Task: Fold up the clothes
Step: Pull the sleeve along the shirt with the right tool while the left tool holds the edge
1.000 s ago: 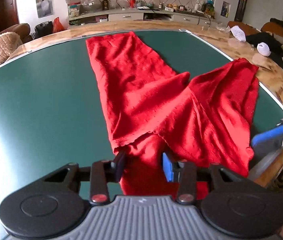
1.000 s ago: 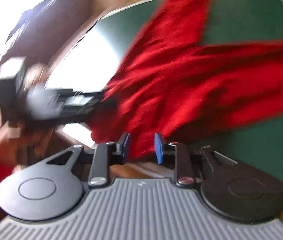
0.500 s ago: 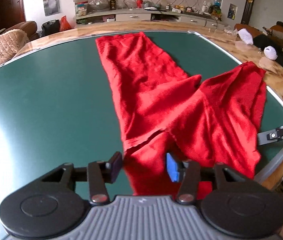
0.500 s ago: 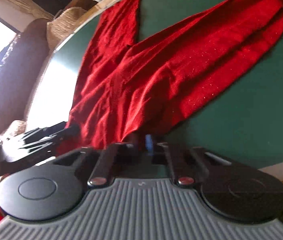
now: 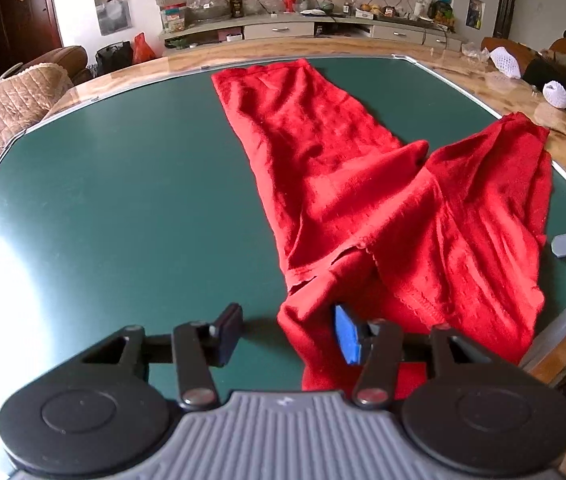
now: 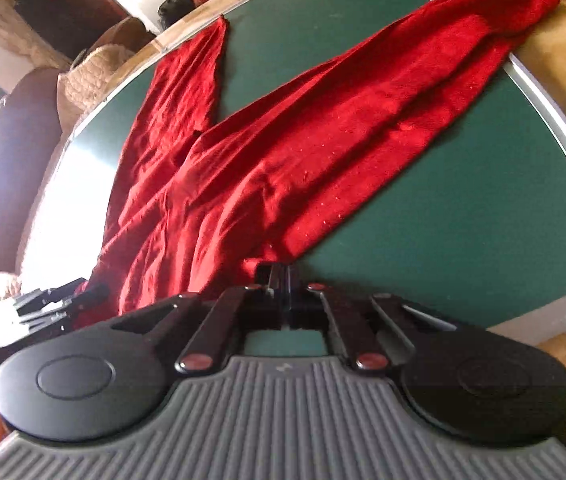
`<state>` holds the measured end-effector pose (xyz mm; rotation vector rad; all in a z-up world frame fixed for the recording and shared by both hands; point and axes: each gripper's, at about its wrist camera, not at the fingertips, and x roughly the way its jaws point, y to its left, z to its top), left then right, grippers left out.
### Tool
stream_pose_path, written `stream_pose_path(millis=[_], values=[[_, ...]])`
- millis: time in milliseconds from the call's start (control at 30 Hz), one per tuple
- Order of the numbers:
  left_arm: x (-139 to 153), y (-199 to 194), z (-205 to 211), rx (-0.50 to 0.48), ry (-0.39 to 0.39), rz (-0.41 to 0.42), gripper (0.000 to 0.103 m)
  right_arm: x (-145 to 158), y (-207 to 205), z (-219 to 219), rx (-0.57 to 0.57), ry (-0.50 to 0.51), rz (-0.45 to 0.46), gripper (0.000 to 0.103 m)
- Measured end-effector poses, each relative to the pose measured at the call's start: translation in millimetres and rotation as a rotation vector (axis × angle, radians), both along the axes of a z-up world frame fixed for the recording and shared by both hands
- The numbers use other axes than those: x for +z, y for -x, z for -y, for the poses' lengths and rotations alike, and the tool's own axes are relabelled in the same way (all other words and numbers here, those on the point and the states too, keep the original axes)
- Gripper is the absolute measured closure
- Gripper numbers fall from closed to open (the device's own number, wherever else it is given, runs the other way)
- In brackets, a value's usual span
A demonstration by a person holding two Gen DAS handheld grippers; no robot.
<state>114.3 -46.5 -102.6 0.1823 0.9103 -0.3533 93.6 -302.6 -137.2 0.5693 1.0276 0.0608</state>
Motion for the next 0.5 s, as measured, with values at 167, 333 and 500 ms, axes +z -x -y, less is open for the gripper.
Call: stream_pose_path(millis=[167,333,500], values=[[-0.1,-2.0,-1.1,0.008,-0.001,-0.001,0.044,-3.8,0.3,-19.5,0.065,-0.056,-0.007,0.088],[-1.0,-1.8,-3.2,0.009,-0.003,0.0,0.042,-11.5,-5.3,-23.5,0.015,-0.104,0.01,0.083],[-1.6,-1.9,-4.2,0.011,-0.002,0.001,0.04,-16.0,-4.6,-20.0,-0.008,-0.092,0.046,0.101]])
